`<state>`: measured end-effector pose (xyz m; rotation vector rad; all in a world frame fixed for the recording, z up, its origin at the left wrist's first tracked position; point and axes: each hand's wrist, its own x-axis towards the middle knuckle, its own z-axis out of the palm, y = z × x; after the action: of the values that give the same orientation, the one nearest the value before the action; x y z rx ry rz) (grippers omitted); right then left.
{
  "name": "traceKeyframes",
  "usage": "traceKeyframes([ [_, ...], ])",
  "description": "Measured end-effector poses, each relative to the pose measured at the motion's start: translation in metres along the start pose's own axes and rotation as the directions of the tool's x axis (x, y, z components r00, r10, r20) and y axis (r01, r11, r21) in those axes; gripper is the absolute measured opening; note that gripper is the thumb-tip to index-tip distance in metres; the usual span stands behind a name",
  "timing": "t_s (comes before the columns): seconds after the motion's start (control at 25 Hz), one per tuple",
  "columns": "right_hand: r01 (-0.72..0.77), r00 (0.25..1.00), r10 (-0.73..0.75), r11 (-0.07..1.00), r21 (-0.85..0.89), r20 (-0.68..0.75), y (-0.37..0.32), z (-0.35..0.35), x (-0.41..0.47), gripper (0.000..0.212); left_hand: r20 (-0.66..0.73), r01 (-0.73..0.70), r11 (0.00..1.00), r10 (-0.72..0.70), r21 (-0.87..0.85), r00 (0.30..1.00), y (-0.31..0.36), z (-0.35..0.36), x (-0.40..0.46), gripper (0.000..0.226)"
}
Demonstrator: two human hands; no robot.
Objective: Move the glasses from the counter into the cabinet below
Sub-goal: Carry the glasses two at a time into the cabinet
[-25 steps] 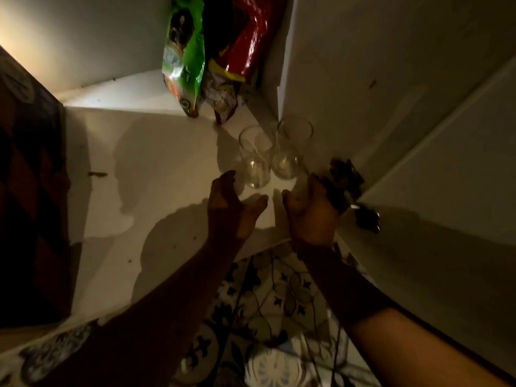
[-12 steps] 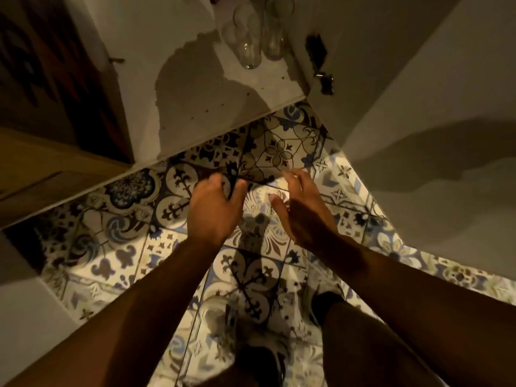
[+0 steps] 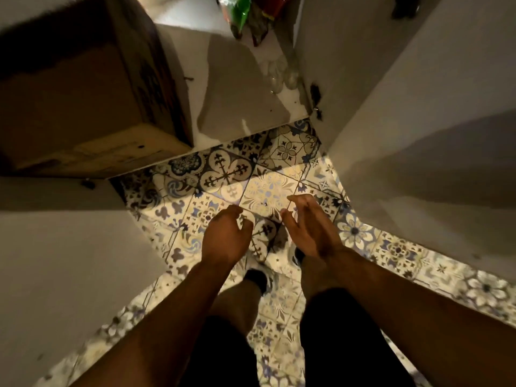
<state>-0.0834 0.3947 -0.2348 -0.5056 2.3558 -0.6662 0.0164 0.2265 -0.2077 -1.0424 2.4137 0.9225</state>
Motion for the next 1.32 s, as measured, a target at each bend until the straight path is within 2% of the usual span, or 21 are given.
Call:
traceKeyframes([
  [0.08,0.046,0.997,-0.042,0.996,-0.073,0.062,-0.037,-0.039,-0.023,0.045,0.026,0.032,0.999,-0.032,0.022,0.999,0.027,-0.036,-0.029,0.035],
  [0.2,0.055,0.982,-0.039,0.995,-0.079,0.187,-0.091,-0.097,-0.047,0.047,0.070,0.068,0.997,-0.070,0.034,0.995,0.065,-0.091,-0.067,0.038],
  [0.44,0.202,0.954,-0.155,0.965,-0.168,0.258,-0.168,-0.183,-0.072,0.034,0.062,0.144,0.990,-0.143,-0.009,0.988,0.119,-0.194,-0.131,0.029],
  [0.56,0.325,0.926,-0.283,0.934,-0.149,0.248,-0.208,-0.215,-0.078,0.031,0.017,0.185,0.981,-0.184,-0.051,0.983,0.133,-0.237,-0.153,0.028],
  [0.76,0.492,0.851,-0.456,0.866,-0.091,0.261,-0.275,-0.256,-0.080,0.030,-0.149,0.206,0.960,-0.235,-0.190,0.960,0.135,-0.293,-0.181,0.020],
  [1.04,0.611,0.772,-0.614,0.788,0.074,0.164,-0.383,-0.291,-0.063,0.027,-0.378,0.174,0.902,-0.333,-0.396,0.864,0.116,-0.386,-0.181,0.016],
  [1.16,0.609,0.783,-0.619,0.783,0.125,0.064,-0.436,-0.293,-0.045,0.028,-0.470,0.092,0.877,-0.338,-0.472,0.815,0.101,-0.437,-0.163,0.015],
  [1.32,0.584,0.807,-0.588,0.782,0.217,-0.057,-0.511,-0.284,-0.020,0.033,-0.595,-0.042,0.830,-0.362,-0.556,0.718,0.076,-0.512,-0.131,0.012],
])
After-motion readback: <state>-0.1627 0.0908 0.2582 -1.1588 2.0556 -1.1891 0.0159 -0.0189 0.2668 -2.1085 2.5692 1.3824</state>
